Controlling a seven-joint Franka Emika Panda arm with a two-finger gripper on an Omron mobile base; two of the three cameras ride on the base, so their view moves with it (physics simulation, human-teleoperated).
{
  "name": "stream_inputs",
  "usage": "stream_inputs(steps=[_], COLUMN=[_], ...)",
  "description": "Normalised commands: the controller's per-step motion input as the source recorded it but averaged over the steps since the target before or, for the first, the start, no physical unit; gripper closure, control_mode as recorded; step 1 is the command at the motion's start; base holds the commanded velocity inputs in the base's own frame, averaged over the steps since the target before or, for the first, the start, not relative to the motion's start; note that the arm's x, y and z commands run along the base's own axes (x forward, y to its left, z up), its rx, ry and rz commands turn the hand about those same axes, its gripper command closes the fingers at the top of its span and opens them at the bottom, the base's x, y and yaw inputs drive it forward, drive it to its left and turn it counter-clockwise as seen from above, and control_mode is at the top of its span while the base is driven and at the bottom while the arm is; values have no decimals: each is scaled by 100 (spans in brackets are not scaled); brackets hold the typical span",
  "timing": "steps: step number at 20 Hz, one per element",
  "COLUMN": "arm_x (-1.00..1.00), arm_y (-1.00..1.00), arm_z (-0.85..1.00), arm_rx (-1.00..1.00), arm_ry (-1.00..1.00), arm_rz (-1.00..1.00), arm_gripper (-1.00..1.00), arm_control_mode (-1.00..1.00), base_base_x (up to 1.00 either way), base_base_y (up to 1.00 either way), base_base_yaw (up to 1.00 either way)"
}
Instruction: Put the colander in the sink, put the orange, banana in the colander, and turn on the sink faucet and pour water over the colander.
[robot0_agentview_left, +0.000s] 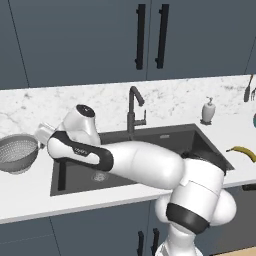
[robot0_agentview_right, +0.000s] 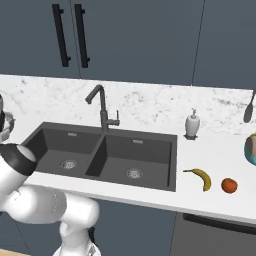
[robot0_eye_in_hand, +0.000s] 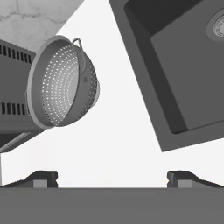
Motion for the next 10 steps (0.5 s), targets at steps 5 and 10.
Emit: stream_inputs(steps=[5,10], arm_x=[32,31], arm_y=[22,21], arm_z=[-13,-16], arm_rx=[0,-1], arm_ry=[5,6], arm_rz=[-5,-2], arm_gripper=[-100,-100], arm_control_mode=[-100,-100], base_base_x=[0,0], base_base_y=[0,0], base_base_yaw=[0,0])
